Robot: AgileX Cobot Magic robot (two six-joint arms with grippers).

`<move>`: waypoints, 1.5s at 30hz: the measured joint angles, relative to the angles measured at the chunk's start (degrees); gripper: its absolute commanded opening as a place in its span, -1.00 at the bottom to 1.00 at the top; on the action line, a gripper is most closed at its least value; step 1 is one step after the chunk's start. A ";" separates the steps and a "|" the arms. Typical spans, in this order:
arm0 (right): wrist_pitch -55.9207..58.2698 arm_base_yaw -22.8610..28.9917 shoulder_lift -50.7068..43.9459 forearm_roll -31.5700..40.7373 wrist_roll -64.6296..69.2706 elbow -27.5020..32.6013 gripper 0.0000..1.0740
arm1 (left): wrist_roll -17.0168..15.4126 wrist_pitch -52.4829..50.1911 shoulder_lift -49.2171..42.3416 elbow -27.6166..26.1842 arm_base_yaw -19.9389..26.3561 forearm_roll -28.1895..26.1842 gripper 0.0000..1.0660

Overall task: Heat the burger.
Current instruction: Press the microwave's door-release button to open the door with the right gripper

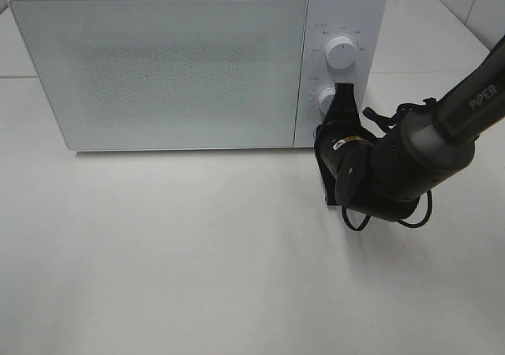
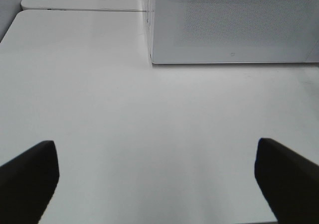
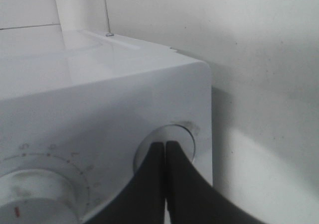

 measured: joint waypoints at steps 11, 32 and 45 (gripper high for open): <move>0.11 0.29 1.60 3.04 -0.52 -2.64 -1.00 | 0.00 0.00 0.00 0.00 0.00 0.00 0.87; -1.32 0.74 3.78 6.65 -6.07 -6.13 -1.00 | 0.00 0.00 0.00 0.00 0.00 0.06 0.87; 0.34 0.69 3.61 6.99 -6.53 -6.30 -0.99 | 0.00 0.00 0.00 0.00 0.00 0.06 0.87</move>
